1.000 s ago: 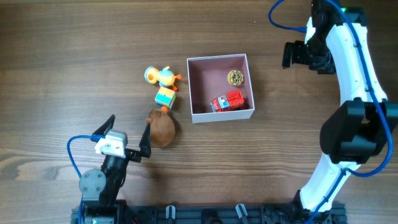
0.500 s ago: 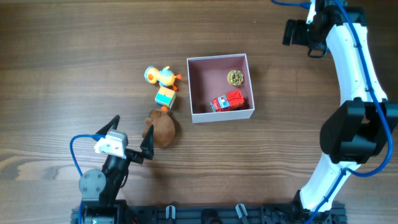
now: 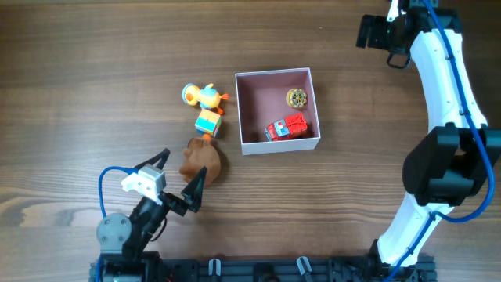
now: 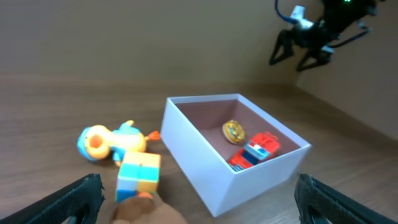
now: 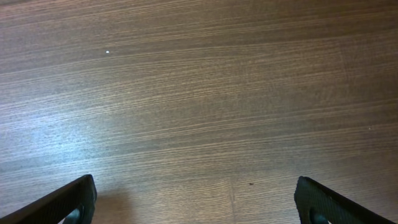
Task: Pack container
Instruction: 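Move the left gripper down onto the brown plush toy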
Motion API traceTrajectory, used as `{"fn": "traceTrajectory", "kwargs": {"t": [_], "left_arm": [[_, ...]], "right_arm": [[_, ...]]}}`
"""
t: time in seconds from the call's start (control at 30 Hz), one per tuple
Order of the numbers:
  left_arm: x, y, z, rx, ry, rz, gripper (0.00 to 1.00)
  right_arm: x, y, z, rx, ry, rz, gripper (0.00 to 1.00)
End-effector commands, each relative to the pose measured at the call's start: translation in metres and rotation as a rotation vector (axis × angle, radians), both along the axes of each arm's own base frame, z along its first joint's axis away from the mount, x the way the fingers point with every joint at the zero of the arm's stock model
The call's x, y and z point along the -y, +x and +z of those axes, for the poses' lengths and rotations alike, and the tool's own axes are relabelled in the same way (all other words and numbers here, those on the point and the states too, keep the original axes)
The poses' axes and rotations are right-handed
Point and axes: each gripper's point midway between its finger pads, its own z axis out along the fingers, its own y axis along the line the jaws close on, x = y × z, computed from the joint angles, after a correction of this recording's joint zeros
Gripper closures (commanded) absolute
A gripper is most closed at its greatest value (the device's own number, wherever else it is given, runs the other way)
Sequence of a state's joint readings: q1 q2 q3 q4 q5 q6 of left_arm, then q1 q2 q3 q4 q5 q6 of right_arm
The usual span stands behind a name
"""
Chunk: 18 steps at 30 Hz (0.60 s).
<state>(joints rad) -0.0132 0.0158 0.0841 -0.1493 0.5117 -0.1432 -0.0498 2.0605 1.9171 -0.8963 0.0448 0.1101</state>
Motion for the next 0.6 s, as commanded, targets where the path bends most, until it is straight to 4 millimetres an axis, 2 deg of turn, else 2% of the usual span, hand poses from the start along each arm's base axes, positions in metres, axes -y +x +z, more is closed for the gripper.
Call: {"fn": "traceTrajectory", "kwargs": {"t": [0.0, 0.1, 0.17, 0.27, 0.33, 0.4, 0.57], "left_arm": [[0.001, -0.019, 0.067, 0.1, 0.099, -0.014, 0.0], [-0.012, -0.028, 0.082, -0.075, 0.14, 0.056, 0.0], [-0.007, -0.04, 0.089, -0.187, 0.135, 0.014, 0.0], [0.014, -0.053, 0.115, -0.188, 0.099, -0.121, 0.0], [0.009, -0.052, 0.124, -0.204, 0.101, -0.087, 0.01], [-0.004, -0.044, 0.123, -0.313, 0.095, 0.003, 0.0], [-0.01, -0.037, 0.102, -0.746, 0.135, 0.016, 0.0]], "right_arm": [[0.0, -0.001, 0.01, 0.022, 0.007, 0.006, 0.0], [0.0, -0.001, 0.01, 0.023, 0.007, 0.006, 0.0], [0.0, -0.001, 0.01, 0.022, 0.007, 0.006, 0.0], [0.0, -0.001, 0.01, 0.023, 0.007, 0.006, 0.0], [0.0, -0.001, 0.01, 0.023, 0.007, 0.006, 0.0], [0.0, -0.001, 0.01, 0.023, 0.007, 0.006, 0.0], [0.0, -0.001, 0.01, 0.023, 0.007, 0.006, 0.0]]}}
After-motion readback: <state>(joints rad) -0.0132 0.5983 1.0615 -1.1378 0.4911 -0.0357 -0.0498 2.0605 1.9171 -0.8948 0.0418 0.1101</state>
